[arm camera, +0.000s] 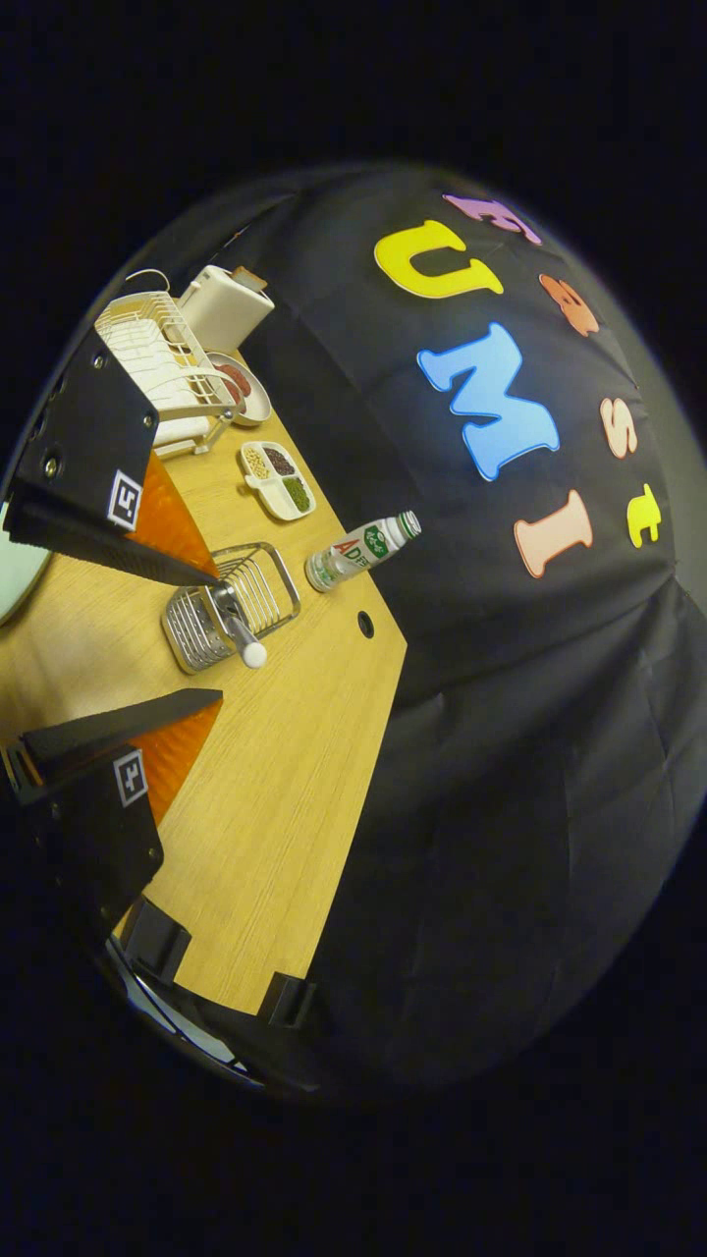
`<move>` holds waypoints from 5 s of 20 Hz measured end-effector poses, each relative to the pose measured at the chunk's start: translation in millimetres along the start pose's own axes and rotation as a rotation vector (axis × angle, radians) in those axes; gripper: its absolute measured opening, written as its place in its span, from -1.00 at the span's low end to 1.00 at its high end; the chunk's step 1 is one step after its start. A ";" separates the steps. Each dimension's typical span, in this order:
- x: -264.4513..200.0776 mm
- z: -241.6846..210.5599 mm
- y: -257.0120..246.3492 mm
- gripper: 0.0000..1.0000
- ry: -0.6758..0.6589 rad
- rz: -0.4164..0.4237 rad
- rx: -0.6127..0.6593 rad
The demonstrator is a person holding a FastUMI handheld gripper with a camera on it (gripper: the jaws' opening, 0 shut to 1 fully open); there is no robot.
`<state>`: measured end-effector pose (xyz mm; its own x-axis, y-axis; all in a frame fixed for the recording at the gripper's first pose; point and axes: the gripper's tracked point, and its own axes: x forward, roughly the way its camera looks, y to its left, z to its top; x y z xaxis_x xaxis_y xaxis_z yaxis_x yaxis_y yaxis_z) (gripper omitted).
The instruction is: Take the plate from the dish rack, then take the spoon from the basket and place it into the plate.
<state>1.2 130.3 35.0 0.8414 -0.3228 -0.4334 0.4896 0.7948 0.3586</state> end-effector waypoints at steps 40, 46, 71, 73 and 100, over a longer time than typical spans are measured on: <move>-130.3 42.2 129.1 -0.87 -0.118 0.202 -0.541; -171.5 -36.8 161.2 -0.87 0.008 0.344 -0.582; -166.6 -150.7 172.2 -0.71 0.281 0.497 -0.603; -162.0 -145.7 168.6 -0.70 0.271 0.479 -0.601; -130.5 -88.5 168.1 0.92 0.184 0.401 -0.531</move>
<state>-46.5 351.6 78.7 0.8586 0.1039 -0.5020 -0.0691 0.9938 0.0876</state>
